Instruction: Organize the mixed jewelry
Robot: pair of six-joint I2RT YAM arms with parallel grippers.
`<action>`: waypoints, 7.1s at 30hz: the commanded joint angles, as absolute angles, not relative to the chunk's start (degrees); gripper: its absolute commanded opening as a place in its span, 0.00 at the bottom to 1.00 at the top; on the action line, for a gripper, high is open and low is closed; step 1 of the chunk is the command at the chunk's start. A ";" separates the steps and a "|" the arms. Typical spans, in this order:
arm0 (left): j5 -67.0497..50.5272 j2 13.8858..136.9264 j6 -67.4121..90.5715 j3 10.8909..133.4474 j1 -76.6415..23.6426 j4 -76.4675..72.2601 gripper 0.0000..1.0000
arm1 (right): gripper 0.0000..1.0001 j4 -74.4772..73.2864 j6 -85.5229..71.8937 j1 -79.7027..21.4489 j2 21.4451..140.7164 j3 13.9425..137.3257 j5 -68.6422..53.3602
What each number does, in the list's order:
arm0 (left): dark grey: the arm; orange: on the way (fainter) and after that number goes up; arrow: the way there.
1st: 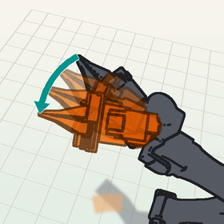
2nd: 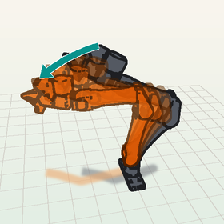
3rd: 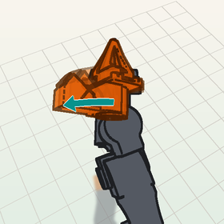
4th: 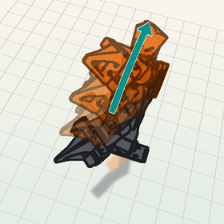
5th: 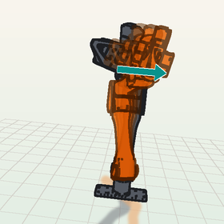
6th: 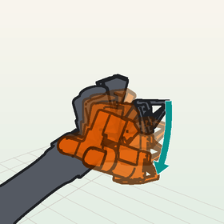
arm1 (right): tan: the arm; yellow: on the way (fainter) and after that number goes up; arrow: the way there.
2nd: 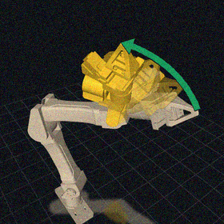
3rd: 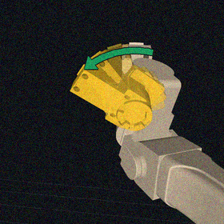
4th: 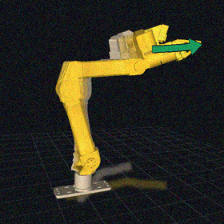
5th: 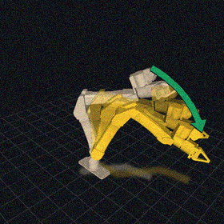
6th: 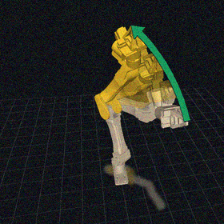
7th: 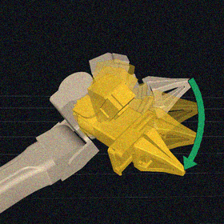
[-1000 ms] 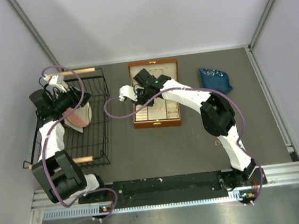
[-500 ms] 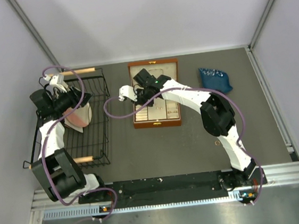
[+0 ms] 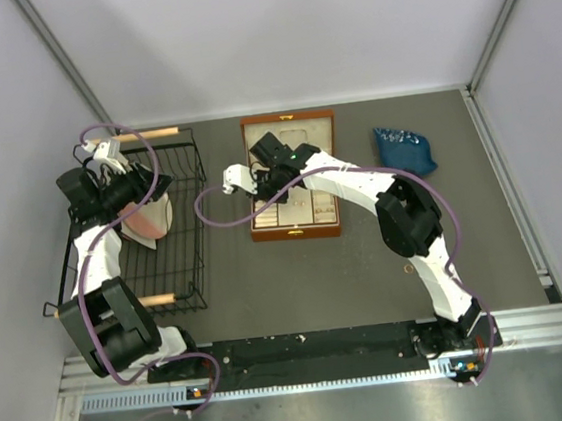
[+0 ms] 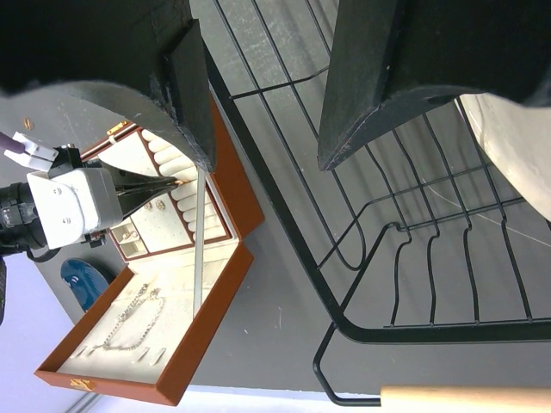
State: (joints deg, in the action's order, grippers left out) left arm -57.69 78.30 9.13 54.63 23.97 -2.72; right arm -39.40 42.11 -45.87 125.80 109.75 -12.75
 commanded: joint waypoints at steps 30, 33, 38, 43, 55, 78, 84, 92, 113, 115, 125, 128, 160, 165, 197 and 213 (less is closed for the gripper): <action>-60.12 79.89 9.14 55.90 24.61 -5.89 0.55 | 0.00 -45.09 46.93 -47.55 131.84 116.63 -8.09; -60.38 80.24 9.23 56.25 24.79 -5.89 0.55 | 0.00 -45.79 47.37 -47.72 132.45 116.63 -7.30; -60.56 80.68 9.40 55.99 24.87 -6.33 0.55 | 0.00 -47.11 48.34 -48.08 133.94 117.16 -6.07; -60.64 80.86 9.32 55.90 24.87 -6.42 0.54 | 0.00 -47.46 48.43 -48.34 135.26 117.68 -4.92; -61.17 80.07 8.96 55.72 25.40 -5.80 0.53 | 0.11 -47.55 46.15 -48.52 133.51 119.79 -3.69; -62.75 77.78 9.05 56.95 26.10 -3.96 0.53 | 0.29 -47.37 41.05 -48.51 123.40 121.12 -2.28; -63.54 77.43 10.54 57.83 25.93 -4.04 0.53 | 0.33 -47.46 39.20 -48.34 118.49 117.44 -2.29; -62.14 75.42 7.39 59.32 21.46 -1.15 0.56 | 0.33 -47.20 33.75 -43.51 104.52 102.68 -4.39; -52.65 70.48 -12.48 61.79 -9.22 16.17 0.61 | 0.27 -45.27 39.37 -27.51 60.21 42.74 -4.04; -52.65 71.01 -12.74 61.79 -9.93 16.43 0.62 | 0.28 -45.18 41.21 -27.51 58.54 40.70 -3.43; -52.12 74.44 -15.29 63.10 -11.60 19.07 0.62 | 0.30 -42.63 47.46 -27.51 59.14 34.81 -1.76; -51.86 74.79 -15.47 63.02 -11.60 18.98 0.62 | 0.30 -42.28 48.60 -27.51 59.68 34.28 -1.67; -50.63 78.57 -15.73 64.69 -11.60 19.07 0.60 | 0.29 -35.51 54.49 -27.51 67.06 29.97 -3.34; -50.27 78.75 -15.82 64.78 -11.60 19.07 0.60 | 0.12 -35.51 53.53 -27.42 67.67 30.15 -4.13; -39.38 77.96 24.34 58.18 -20.82 -14.94 0.57 | 0.00 -38.50 4.84 -33.74 86.73 89.72 -2.03; -30.33 81.83 29.27 64.86 -25.05 -11.08 0.43 | 0.00 -40.08 -6.77 -40.43 96.32 103.71 1.32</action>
